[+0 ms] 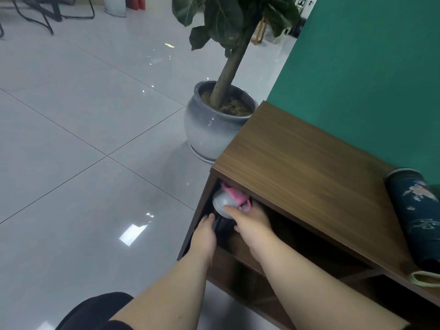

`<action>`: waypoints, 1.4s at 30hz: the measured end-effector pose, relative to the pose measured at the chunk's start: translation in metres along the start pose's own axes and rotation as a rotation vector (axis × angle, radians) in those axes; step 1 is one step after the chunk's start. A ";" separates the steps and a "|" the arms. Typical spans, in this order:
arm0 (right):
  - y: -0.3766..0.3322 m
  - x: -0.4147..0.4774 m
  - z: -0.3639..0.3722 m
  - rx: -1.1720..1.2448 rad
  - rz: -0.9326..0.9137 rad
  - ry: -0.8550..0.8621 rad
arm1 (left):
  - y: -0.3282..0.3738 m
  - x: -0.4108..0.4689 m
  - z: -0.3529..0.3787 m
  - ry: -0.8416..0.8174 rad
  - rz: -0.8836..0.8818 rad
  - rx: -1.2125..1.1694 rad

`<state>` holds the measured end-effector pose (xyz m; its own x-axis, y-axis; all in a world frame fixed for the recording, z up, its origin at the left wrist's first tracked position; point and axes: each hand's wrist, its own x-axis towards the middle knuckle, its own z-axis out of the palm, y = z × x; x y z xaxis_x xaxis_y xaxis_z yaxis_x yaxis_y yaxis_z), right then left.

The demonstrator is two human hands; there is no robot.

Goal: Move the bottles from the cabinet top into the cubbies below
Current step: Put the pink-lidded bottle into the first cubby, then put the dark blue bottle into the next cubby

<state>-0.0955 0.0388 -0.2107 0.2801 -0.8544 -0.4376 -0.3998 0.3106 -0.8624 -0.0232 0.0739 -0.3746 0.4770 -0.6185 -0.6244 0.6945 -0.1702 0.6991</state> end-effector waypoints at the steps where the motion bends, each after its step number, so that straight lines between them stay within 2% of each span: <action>1: 0.000 0.000 -0.002 0.014 0.007 -0.011 | -0.004 0.005 -0.003 -0.012 -0.004 0.007; 4: 0.000 -0.006 -0.007 0.026 0.031 -0.017 | 0.017 -0.021 -0.003 -0.036 -0.015 0.052; 7: -0.002 -0.014 -0.012 0.015 0.030 -0.009 | 0.054 -0.077 0.006 -0.068 0.056 0.082; 13: 0.001 -0.058 -0.038 -0.121 0.000 -0.023 | 0.062 -0.119 0.005 -0.067 0.013 0.062; 17: -0.001 -0.116 -0.074 -0.209 -0.162 -0.108 | 0.052 -0.145 0.006 -0.082 -0.084 0.176; 19: -0.002 -0.142 -0.102 -0.269 -0.332 0.001 | 0.044 -0.158 0.009 -0.117 -0.119 0.243; 23: -0.032 -0.166 -0.172 -0.478 -0.560 0.461 | 0.031 -0.174 0.021 -0.219 -0.165 0.243; 25: -0.045 -0.158 -0.210 -0.637 -0.495 0.656 | 0.028 -0.184 0.024 -0.251 -0.175 0.273; 27: -0.052 -0.144 -0.240 -0.796 -0.376 0.761 | 0.025 -0.192 0.027 -0.260 -0.174 0.295; 30: -0.054 -0.123 -0.266 -1.029 -0.181 0.746 | 0.022 -0.204 0.029 -0.284 -0.168 0.326; 33: -0.060 -0.113 -0.269 -1.148 -0.034 0.677 | 0.021 -0.209 0.027 -0.300 -0.171 0.359; 37: -0.063 -0.104 -0.258 -1.291 -0.016 0.664 | 0.025 -0.213 0.024 -0.293 -0.155 0.376; 40: -0.064 -0.108 -0.246 -1.209 -0.085 0.650 | 0.025 -0.211 0.023 -0.289 -0.144 0.366; 42: -0.068 -0.120 -0.236 -1.119 -0.205 0.649 | 0.025 -0.210 0.024 -0.290 -0.142 0.364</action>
<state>-0.3082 0.0220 -0.0392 0.0789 -0.9858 0.1485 -0.9922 -0.0920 -0.0838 -0.1191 0.1807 -0.2178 0.1853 -0.7495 -0.6355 0.4831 -0.4937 0.7231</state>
